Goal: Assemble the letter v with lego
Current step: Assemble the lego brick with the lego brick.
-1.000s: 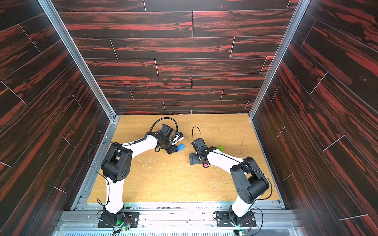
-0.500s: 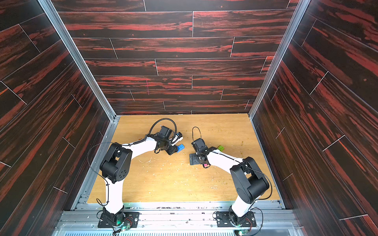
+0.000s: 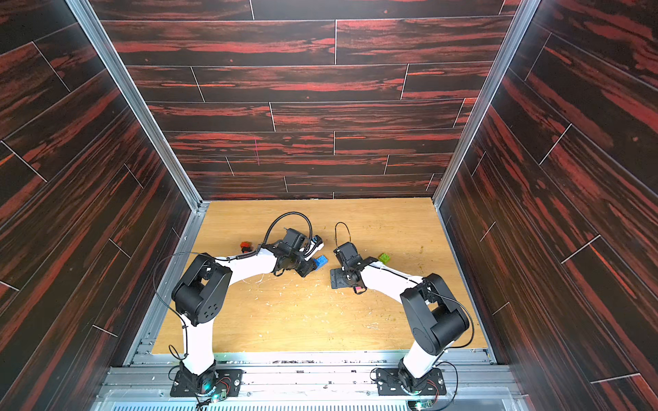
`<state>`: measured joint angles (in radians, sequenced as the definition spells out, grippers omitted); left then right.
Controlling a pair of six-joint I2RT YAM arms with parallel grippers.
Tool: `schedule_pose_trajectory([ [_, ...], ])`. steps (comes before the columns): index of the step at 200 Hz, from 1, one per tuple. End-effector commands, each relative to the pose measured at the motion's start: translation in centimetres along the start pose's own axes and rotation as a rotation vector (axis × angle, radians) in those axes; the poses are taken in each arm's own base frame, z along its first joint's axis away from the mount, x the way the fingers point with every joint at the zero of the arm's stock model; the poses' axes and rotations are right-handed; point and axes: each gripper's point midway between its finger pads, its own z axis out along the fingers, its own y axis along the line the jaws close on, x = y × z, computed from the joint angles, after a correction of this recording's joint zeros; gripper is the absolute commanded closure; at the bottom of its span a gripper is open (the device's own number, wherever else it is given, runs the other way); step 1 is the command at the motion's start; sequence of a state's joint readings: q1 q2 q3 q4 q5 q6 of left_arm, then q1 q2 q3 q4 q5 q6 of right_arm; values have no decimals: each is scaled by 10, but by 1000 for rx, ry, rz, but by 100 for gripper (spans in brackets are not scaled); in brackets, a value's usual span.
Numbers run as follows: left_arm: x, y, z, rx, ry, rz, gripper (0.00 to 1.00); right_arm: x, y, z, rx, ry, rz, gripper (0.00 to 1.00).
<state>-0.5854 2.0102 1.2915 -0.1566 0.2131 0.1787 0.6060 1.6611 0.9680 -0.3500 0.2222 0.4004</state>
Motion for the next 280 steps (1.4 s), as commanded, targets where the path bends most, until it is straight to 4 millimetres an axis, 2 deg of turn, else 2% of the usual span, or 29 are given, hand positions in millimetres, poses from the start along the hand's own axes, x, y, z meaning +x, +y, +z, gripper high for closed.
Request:
schedule_pose_trajectory([
  [1,93,-16,13,42,296,-77,75,0,0,-8,-2,-17,-3,12],
  [65,115,-14,14,18,367,-90,76,1,-2,-9,4,-16,-2,12],
  [153,141,-12,10,-47,439,-211,79,2,1,-10,-10,-11,1,12],
  [226,126,-5,7,-62,453,-128,79,3,1,-8,-10,-10,0,12],
  [280,94,-3,6,-52,400,-127,78,3,0,-6,-8,-6,0,12],
])
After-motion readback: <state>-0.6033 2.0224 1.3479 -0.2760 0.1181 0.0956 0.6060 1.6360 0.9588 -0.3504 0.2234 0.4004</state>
